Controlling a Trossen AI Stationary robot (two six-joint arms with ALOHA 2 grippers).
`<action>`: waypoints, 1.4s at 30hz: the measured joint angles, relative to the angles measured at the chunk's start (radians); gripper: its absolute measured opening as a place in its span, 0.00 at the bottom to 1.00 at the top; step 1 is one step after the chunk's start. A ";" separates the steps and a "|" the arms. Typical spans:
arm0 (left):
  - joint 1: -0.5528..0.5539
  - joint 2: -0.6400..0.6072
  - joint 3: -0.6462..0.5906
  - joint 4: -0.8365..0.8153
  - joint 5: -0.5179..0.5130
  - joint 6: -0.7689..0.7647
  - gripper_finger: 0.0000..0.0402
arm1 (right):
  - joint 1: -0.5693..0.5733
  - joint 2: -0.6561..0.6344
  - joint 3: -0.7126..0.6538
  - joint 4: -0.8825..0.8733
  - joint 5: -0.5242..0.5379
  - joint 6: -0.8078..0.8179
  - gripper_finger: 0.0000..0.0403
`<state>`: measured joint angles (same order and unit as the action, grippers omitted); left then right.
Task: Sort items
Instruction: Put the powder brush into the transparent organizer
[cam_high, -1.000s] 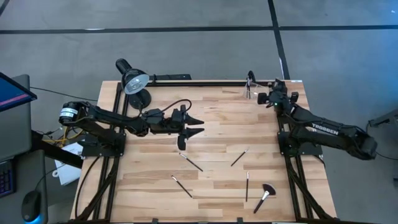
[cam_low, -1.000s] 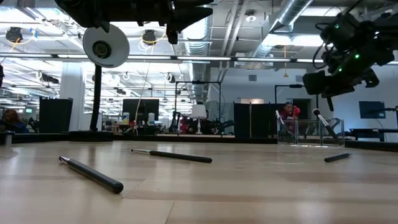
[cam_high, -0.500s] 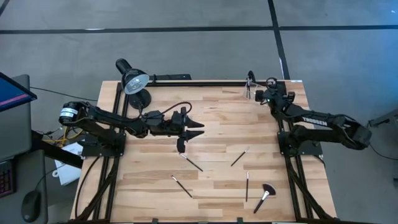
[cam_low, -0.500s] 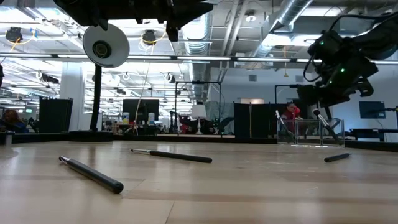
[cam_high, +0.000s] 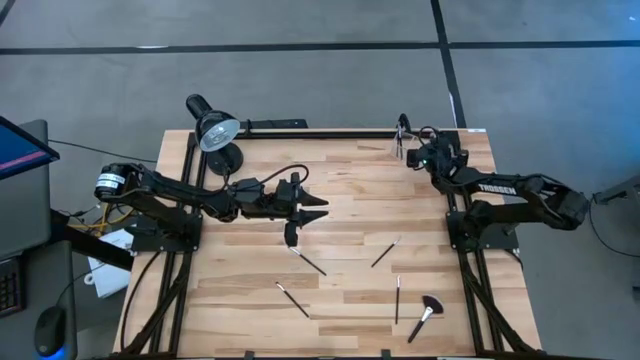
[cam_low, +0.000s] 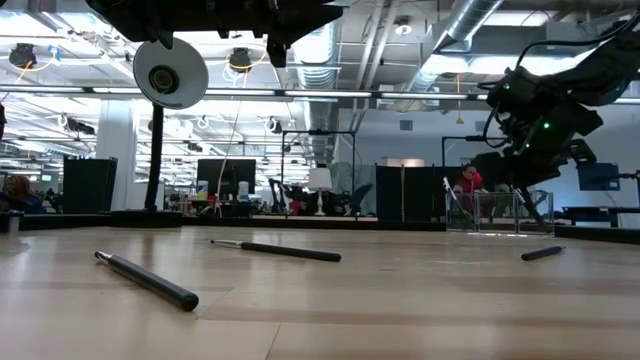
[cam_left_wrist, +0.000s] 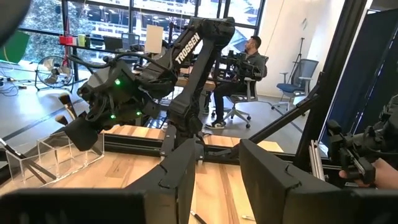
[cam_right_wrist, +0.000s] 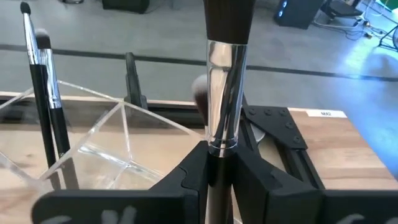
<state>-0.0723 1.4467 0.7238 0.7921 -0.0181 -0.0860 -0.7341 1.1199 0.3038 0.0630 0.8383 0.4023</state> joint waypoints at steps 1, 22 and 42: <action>0.000 0.000 0.000 0.000 0.000 0.000 0.30 | 0.000 0.000 0.000 0.000 -0.001 0.002 0.13; 0.000 0.000 0.000 -0.008 0.000 0.000 0.30 | 0.002 -0.002 0.000 -0.031 -0.073 0.016 0.36; 0.000 0.000 0.000 -0.015 0.000 0.000 0.30 | -0.003 -0.194 0.001 -0.030 -0.112 -0.032 0.24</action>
<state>-0.0723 1.4467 0.7238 0.7769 -0.0177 -0.0864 -0.7375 0.9256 0.3046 0.0334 0.7264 0.3707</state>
